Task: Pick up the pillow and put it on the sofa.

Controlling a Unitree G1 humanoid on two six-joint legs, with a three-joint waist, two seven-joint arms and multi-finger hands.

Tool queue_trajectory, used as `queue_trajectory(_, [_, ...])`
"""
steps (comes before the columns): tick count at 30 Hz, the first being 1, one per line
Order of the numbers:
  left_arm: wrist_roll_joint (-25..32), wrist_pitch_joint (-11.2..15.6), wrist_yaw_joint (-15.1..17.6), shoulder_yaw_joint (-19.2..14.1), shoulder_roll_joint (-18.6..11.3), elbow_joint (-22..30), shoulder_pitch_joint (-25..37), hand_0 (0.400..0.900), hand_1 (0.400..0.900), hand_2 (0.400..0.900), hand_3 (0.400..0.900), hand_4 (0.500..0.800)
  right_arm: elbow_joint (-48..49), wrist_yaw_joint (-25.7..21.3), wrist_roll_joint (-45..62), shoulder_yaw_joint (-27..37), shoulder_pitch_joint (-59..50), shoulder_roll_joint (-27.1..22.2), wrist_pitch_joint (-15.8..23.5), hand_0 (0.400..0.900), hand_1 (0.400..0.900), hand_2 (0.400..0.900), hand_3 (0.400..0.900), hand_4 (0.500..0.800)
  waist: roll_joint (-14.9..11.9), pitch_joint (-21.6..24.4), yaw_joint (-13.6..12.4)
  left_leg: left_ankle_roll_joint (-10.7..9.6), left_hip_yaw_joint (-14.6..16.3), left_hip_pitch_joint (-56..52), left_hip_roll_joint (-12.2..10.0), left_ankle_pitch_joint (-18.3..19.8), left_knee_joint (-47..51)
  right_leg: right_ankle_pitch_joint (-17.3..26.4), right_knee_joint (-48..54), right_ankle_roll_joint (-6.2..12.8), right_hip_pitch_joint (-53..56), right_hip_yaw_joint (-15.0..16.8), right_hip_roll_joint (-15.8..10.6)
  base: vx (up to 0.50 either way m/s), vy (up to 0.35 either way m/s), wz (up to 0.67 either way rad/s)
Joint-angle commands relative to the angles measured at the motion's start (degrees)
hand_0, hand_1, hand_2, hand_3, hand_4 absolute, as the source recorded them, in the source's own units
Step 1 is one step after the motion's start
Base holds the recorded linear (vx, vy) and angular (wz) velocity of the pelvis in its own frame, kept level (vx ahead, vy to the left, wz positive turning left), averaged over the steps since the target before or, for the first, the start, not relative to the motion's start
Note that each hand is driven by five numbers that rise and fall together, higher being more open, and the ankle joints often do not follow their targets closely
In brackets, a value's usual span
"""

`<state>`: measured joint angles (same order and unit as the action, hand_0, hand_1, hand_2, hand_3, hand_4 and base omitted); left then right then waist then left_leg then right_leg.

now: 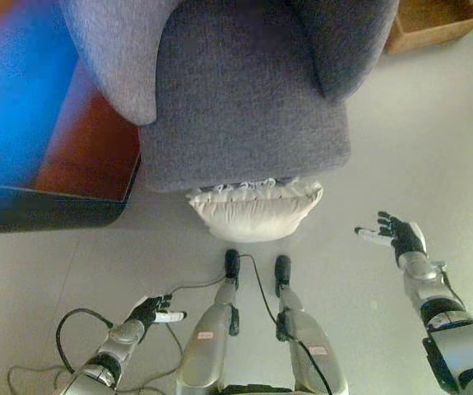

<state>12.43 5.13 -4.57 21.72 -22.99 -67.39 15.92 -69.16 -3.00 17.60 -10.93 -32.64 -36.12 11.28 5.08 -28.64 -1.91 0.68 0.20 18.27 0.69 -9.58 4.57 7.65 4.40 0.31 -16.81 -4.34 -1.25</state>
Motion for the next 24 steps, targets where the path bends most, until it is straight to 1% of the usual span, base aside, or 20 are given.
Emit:
queue_trajectory(1, [4.4,-0.8,1.4,1.9,-1.5,-0.7,-2.1,0.900,0.900,0.900,0.900,0.800,3.4,0.0,3.1,0.0,-2.8,-10.1,0.9,0.900,0.900,0.900,0.900,0.800,0.2,-1.2,0.4,-0.6,-0.7,4.4,3.6,1.2,-1.0,-1.6,-8.5,3.30,-8.2,-2.3,-1.4,-0.02,0.042,0.03])
queue_trajectory(3, [6.1,-1.1,2.2,2.6,-1.5,1.9,-3.2,0.900,0.900,0.900,0.900,0.800,5.1,-0.2,3.4,0.1,-4.5,-12.3,0.9,0.900,0.900,0.900,0.900,0.800,1.0,-1.2,0.1,-0.6,-0.8,7.4,3.9,0.8,-1.8,-1.5,-9.5,3.38,-11.1,-2.6,-1.7,-0.02,0.053,0.07])
queue_trajectory(5, [7.7,-0.3,3.1,3.0,-1.4,3.2,-4.1,0.900,0.900,0.900,0.900,0.800,6.7,-0.2,3.5,0.2,-6.1,-13.8,0.3,0.900,0.900,0.900,0.900,0.800,1.6,-1.2,-0.1,-0.7,-0.9,9.4,4.1,0.5,-2.2,-1.4,-10.1,3.40,-13.3,-2.6,-1.7,-0.02,0.049,0.09])
queue_trajectory(9, [10.3,0.0,3.6,3.5,-1.2,6.0,-5.0,0.900,0.900,0.900,0.900,0.800,8.8,-0.4,4.0,-0.8,-10.0,-16.3,0.1,0.900,0.900,0.900,0.900,0.800,3.3,-1.2,-0.7,-0.9,-1.0,14.0,4.4,-0.2,-3.5,-1.8,-12.4,3.28,-17.9,-2.7,-1.8,-0.02,0.056,0.11])
queue_trajectory(11, [11.4,0.4,3.8,3.7,-1.1,7.0,-5.3,0.900,0.900,0.900,0.900,0.800,9.9,0.0,3.3,-1.3,-11.7,-17.1,0.1,0.900,0.900,0.900,0.900,0.800,4.1,-1.2,-0.9,-1.0,-0.9,16.3,4.5,-0.4,-4.6,-2.2,-14.0,3.20,-20.3,-2.9,-1.9,-0.02,0.057,0.12])
queue_trajectory(14, [12.9,0.3,3.9,4.2,-0.9,8.2,-5.4,0.900,0.900,0.900,0.900,0.800,11.2,-0.1,2.1,-2.8,-14.4,-18.1,-0.6,0.900,0.900,0.900,0.900,0.800,5.4,-1.2,-1.3,-1.1,-1.1,19.0,4.7,-0.6,-5.9,-2.8,-16.0,3.05,-23.3,-2.9,-2.0,-0.03,0.060,0.10])
queue_trajectory(19, [14.9,1.9,4.0,4.7,0.1,9.2,-6.9,0.900,0.900,0.900,0.900,0.800,14.2,0.7,0.7,-5.8,-19.4,-19.3,-1.5,0.900,0.900,0.900,0.900,0.800,7.6,-1.2,-2.0,-1.4,-1.3,23.1,4.6,-1.0,-7.8,-3.7,-18.8,2.85,-28.3,-2.3,-2.3,-0.01,0.076,0.03])
queue_trajectory(23, [15.6,2.5,4.2,4.8,0.4,9.9,-7.7,0.900,0.900,0.900,0.900,0.800,16.5,1.9,-0.3,-8.0,-22.1,-19.4,-1.9,0.900,0.900,0.900,0.900,0.800,8.5,-1.2,-2.4,-1.6,-1.3,25.1,4.4,-1.3,-8.4,-4.1,-19.7,2.65,-30.4,-1.7,-2.2,-0.01,0.071,-0.02])
queue_trajectory(24, [16.2,3.3,4.1,4.6,0.5,9.9,-8.3,0.900,0.900,0.900,0.900,0.800,17.8,2.5,-0.5,-9.0,-22.6,-19.2,-1.9,0.900,0.900,0.900,0.900,0.800,8.8,-1.2,-2.3,-1.7,-1.2,25.6,4.2,-1.2,-8.7,-4.8,-20.7,2.57,-31.1,-1.3,-2.1,0.01,0.054,0.00])
